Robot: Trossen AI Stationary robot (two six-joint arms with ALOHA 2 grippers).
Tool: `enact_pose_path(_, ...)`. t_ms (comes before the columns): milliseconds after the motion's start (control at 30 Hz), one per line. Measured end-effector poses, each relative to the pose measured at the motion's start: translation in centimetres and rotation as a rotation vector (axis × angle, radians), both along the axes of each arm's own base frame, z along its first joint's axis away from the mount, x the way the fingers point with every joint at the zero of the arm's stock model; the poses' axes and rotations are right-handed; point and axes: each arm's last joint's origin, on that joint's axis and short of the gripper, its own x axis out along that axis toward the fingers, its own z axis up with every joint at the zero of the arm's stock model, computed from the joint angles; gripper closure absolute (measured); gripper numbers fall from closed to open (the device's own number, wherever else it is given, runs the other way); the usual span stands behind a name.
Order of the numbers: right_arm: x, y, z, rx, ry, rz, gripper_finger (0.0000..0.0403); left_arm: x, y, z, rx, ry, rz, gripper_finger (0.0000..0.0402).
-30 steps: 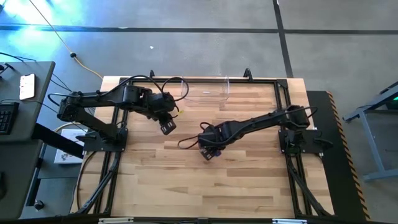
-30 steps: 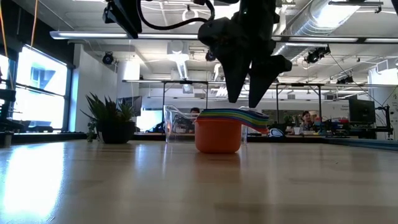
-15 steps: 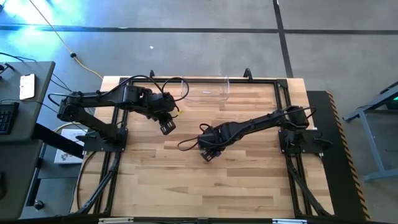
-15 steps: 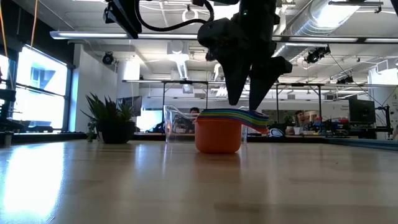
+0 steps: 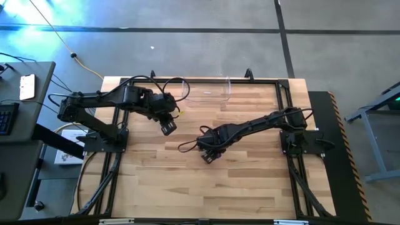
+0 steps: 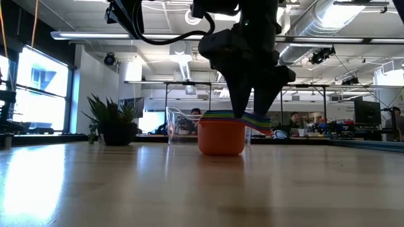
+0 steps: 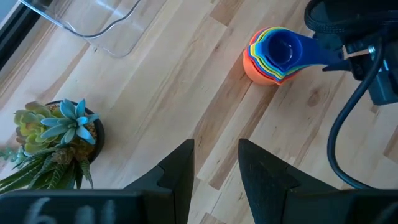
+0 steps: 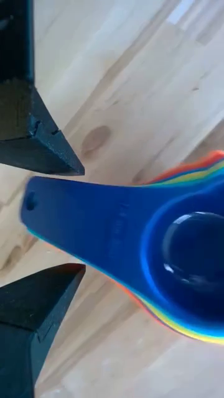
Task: Nest measuring cups in basket
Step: Put the nested measuring cups into the transparent bin
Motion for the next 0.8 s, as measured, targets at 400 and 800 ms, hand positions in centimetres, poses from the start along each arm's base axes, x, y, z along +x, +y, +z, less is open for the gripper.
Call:
enact_pose_path(400, 0.34, -0.02, -0.84, -0.028, 0.006, 0.000, 0.0168, 0.01, 0.00, 0.00, -0.001, -0.001, 0.002, 0.0289)
enact_pose_path(800, 0.30, 0.05, -0.85, 0.061, 0.024, 0.003, 0.0168, 0.01, 0.00, 0.00, -0.003, -0.002, 0.007, 0.0289)
